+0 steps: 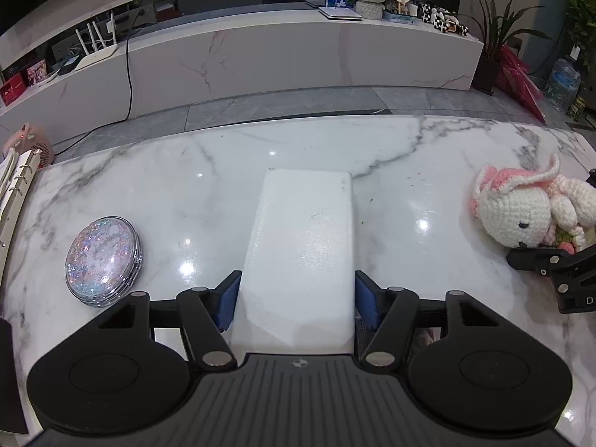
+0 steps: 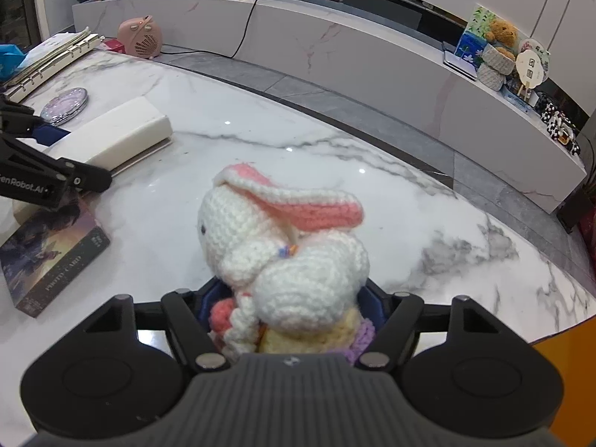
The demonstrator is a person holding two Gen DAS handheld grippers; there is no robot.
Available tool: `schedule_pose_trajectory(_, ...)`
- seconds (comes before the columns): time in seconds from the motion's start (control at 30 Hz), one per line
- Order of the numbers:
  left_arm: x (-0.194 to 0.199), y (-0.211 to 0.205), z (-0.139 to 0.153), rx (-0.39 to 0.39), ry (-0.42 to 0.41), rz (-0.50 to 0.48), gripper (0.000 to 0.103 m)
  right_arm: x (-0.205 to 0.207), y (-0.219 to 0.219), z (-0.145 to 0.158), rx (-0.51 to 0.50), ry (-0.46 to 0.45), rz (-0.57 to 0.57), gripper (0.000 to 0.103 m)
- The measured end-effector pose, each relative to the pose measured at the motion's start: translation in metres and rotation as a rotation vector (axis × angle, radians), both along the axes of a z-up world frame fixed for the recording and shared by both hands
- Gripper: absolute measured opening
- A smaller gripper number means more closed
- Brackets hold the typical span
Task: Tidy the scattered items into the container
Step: 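Grasp the white box with the left tool while the right tool grasps the crocheted bunny, then carry the white box and crocheted bunny with both tools over the orange box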
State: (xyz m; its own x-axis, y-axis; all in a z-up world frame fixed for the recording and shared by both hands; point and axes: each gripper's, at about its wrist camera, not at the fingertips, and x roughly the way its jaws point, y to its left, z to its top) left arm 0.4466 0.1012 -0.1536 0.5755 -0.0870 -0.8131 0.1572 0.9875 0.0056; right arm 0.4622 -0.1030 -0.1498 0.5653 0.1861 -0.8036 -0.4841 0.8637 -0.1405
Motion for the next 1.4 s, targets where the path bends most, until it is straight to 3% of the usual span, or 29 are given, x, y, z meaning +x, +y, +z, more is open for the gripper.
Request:
schedule_pose_trajectory(0.2, 0.002, 0.002, 0.003, -0.017, 0.027, 0.001, 0.072, -0.002, 0.002, 0.001, 0.004, 0.009, 0.006, 0.070)
schedule_pose_trajectory(0.47, 0.003, 0.016, 0.009, -0.115, 0.055, 0.046, 0.071, -0.005, 0.003, 0.003, 0.020, 0.030, 0.017, 0.067)
schedule_pose_trajectory(1.07, -0.010, 0.003, 0.044, -0.096, 0.001, 0.031, 0.071, -0.011, -0.010, 0.037, 0.076, -0.018, -0.001, 0.067)
schedule_pose_trajectory(1.4, -0.031, -0.017, 0.086, -0.101, -0.081, -0.022, 0.071, -0.027, -0.025, 0.065, 0.102, -0.067, -0.011, 0.067)
